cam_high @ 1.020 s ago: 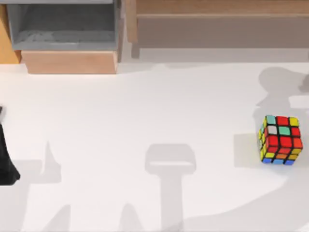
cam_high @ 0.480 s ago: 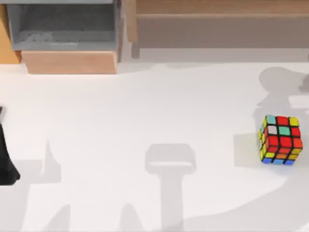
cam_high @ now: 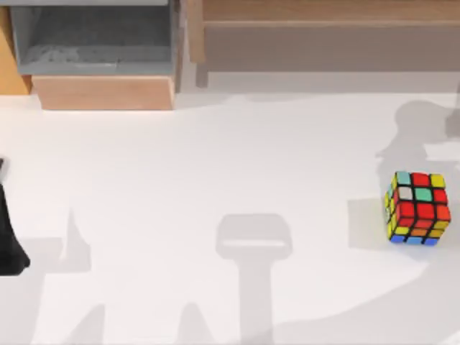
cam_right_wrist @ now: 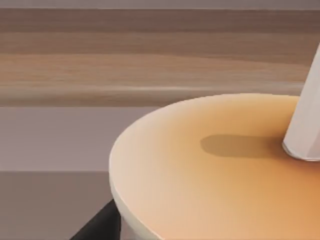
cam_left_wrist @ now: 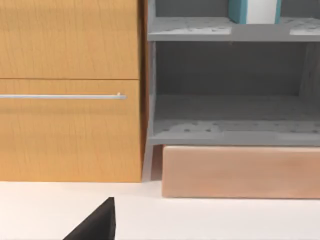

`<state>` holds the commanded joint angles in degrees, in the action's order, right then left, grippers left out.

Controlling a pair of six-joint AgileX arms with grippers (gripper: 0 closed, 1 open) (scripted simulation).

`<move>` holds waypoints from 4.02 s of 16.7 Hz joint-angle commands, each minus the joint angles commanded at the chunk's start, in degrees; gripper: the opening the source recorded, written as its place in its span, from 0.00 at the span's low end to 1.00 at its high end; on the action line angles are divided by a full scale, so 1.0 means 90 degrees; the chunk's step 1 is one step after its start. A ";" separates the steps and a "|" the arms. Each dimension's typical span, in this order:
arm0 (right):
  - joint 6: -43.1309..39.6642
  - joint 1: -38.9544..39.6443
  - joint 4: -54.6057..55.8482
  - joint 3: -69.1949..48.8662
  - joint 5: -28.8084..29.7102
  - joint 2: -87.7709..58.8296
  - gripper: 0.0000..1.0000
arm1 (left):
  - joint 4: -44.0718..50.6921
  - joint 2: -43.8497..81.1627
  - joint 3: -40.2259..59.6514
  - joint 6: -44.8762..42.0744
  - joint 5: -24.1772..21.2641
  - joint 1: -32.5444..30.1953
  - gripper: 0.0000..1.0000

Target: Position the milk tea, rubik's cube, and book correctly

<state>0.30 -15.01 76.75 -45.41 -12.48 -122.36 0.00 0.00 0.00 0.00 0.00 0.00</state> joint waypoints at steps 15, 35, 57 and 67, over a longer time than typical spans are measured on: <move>0.0001 -0.0143 0.0349 0.0818 -0.0126 0.0431 1.00 | 0.0000 0.0000 0.0000 0.0000 0.0000 0.0000 1.00; 0.0376 0.0111 -0.1951 -0.0304 0.0204 0.2033 1.00 | 0.0000 0.0000 0.0000 0.0000 0.0000 0.0000 1.00; 0.2216 0.3129 -1.5673 -0.4349 0.1387 0.1686 1.00 | 0.0000 0.0000 0.0000 0.0000 0.0000 0.0000 1.00; 0.2235 0.3204 -1.5733 -0.4115 0.1390 0.1610 1.00 | 0.0000 0.0000 0.0000 0.0000 0.0000 0.0000 1.00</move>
<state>20.41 13.83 -64.85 -82.45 0.03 -107.87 0.00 0.00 0.00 0.00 0.00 0.00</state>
